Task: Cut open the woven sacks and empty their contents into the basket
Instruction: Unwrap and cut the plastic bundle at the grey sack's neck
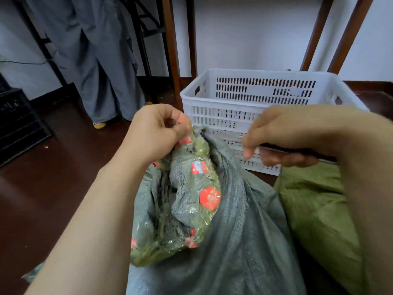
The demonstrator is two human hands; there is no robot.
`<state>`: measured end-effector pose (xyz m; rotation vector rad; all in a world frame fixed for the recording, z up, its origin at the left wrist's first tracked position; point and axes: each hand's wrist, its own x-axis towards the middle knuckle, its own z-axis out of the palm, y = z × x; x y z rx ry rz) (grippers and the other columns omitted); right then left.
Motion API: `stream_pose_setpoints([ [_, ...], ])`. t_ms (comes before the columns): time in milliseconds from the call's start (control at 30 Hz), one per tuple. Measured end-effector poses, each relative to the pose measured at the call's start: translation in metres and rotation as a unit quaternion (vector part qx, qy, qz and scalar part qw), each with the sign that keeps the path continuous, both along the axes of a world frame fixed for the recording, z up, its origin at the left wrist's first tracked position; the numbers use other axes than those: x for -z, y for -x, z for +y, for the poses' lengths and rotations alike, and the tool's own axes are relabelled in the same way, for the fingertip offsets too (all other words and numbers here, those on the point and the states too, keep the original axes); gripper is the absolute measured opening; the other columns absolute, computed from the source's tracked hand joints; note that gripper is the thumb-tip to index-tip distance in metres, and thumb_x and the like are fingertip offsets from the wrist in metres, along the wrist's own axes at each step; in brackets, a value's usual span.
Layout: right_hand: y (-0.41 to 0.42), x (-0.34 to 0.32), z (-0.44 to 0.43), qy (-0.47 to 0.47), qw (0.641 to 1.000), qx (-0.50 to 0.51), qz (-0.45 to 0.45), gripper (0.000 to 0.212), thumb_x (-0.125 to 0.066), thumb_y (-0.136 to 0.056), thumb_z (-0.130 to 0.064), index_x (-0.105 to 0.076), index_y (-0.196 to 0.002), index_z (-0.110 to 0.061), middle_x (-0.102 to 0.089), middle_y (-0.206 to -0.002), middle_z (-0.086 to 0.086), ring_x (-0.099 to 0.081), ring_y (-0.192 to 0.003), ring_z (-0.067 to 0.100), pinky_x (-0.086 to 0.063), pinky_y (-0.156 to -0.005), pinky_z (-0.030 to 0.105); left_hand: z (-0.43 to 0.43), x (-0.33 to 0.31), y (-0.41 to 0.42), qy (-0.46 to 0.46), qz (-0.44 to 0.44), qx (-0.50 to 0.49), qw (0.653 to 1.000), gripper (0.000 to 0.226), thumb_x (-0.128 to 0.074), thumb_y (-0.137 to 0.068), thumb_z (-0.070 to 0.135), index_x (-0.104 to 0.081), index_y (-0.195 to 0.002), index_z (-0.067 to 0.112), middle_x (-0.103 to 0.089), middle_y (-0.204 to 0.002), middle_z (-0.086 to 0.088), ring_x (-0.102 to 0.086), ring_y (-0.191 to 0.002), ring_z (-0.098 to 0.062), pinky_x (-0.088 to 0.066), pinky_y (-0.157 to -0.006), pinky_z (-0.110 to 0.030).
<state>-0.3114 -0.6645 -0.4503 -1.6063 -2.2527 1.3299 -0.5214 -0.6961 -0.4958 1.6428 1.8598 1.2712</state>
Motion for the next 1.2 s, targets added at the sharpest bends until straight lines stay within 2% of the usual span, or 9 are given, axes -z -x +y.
stream_pose_setpoints([
  [267, 0.022, 0.039, 0.008, 0.049, 0.967, 0.127, 0.215, 0.049, -0.073, -0.073, -0.040, -0.061, -0.097, 0.001, -0.069, -0.073, 0.007, -0.026, -0.031, 0.003, -0.023, -0.031, 0.013, -0.003, -0.003, -0.009, 0.020, -0.121, 0.052, 0.991, 0.017, -0.060, -0.088, 0.000, -0.070, -0.098, 0.009, -0.062, -0.069, -0.008, -0.057, -0.064, -0.015, -0.047, -0.058, -0.018],
  [400, 0.037, 0.062, 0.004, 0.083, 0.946, 0.135, 0.284, 0.029, -0.072, -0.081, -0.018, -0.058, -0.094, 0.003, -0.047, -0.035, -0.006, -0.027, -0.027, 0.003, -0.022, -0.029, 0.013, -0.009, -0.007, -0.013, 0.041, -0.117, 0.059, 0.991, 0.019, -0.053, -0.085, -0.005, -0.070, -0.085, 0.003, -0.059, -0.066, -0.016, -0.053, -0.054, -0.014, -0.042, -0.048, -0.015],
  [567, 0.029, 0.066, 0.021, 0.087, 0.868, 0.242, 0.425, 0.020, -0.072, -0.080, -0.013, -0.055, -0.077, -0.002, -0.048, -0.041, -0.005, -0.027, -0.028, 0.002, -0.020, -0.028, 0.013, -0.016, -0.011, -0.006, 0.144, -0.130, 0.061, 0.979, 0.026, -0.057, -0.084, 0.024, -0.073, -0.074, 0.007, -0.061, -0.060, 0.000, -0.048, -0.049, -0.010, -0.037, -0.042, -0.016],
  [633, 0.027, 0.067, 0.022, 0.079, 0.865, 0.243, 0.432, 0.020, -0.073, -0.079, -0.014, -0.059, -0.085, -0.001, -0.053, -0.050, -0.001, -0.027, -0.028, 0.003, -0.020, -0.029, 0.013, -0.016, -0.013, -0.005, 0.192, -0.002, 0.031, 0.981, 0.034, -0.068, -0.082, 0.042, -0.074, -0.067, 0.013, -0.065, -0.064, 0.004, -0.048, -0.047, -0.008, -0.038, -0.046, -0.018],
  [733, 0.026, 0.068, 0.022, 0.076, 0.865, 0.231, 0.439, 0.019, -0.071, -0.082, -0.014, -0.062, -0.090, 0.001, -0.056, -0.055, 0.002, -0.029, -0.029, 0.003, -0.020, -0.029, 0.013, -0.018, -0.026, -0.013, 0.090, 0.190, -0.009, 0.978, 0.011, -0.078, -0.076, 0.019, -0.070, -0.075, 0.026, -0.071, -0.102, 0.002, -0.068, -0.076, -0.012, -0.052, -0.069, -0.025],
  [833, 0.029, 0.068, 0.022, 0.070, 0.866, 0.222, 0.442, 0.013, -0.070, -0.082, -0.012, -0.062, -0.084, -0.003, -0.056, -0.054, 0.001, -0.029, -0.029, 0.004, -0.019, -0.031, 0.013, -0.015, -0.037, -0.024, -0.001, 0.075, 0.002, 0.997, 0.041, -0.067, -0.082, -0.001, -0.065, -0.115, 0.022, -0.063, -0.116, 0.004, -0.071, -0.073, -0.018, -0.060, -0.057, -0.036],
  [900, 0.033, 0.065, 0.020, 0.050, 0.866, 0.223, 0.446, 0.012, -0.071, -0.082, -0.013, -0.063, -0.084, -0.004, -0.052, -0.052, 0.001, -0.028, -0.029, 0.004, -0.016, -0.032, 0.014, -0.014, -0.034, -0.037, 0.072, -0.035, 0.091, 0.993, 0.043, -0.070, -0.082, 0.001, -0.062, -0.119, 0.020, -0.063, -0.116, 0.000, -0.071, -0.077, -0.018, -0.059, -0.052, -0.034],
  [1033, 0.038, 0.061, 0.011, -0.041, 0.862, 0.234, 0.447, 0.012, -0.072, -0.081, -0.011, -0.064, -0.072, -0.008, -0.046, -0.034, -0.008, -0.033, -0.026, 0.002, -0.023, -0.030, 0.015, -0.007, -0.009, -0.049, 0.177, 0.061, 0.101, 0.977, 0.052, -0.086, -0.063, 0.035, -0.062, -0.103, 0.013, -0.066, -0.093, -0.006, -0.062, -0.062, -0.019, -0.051, -0.055, -0.033],
  [1200, 0.049, 0.067, 0.017, -0.256, 0.893, 0.218, 0.300, 0.022, -0.076, -0.078, -0.027, -0.065, -0.059, -0.027, -0.064, -0.055, -0.007, -0.059, -0.052, 0.007, -0.054, -0.058, 0.029, -0.001, -0.012, -0.049, 0.166, 0.145, 0.016, 0.975, 0.044, -0.084, -0.061, 0.046, -0.062, -0.068, 0.009, -0.054, -0.058, 0.003, -0.046, -0.053, -0.010, -0.042, -0.055, -0.029],
])
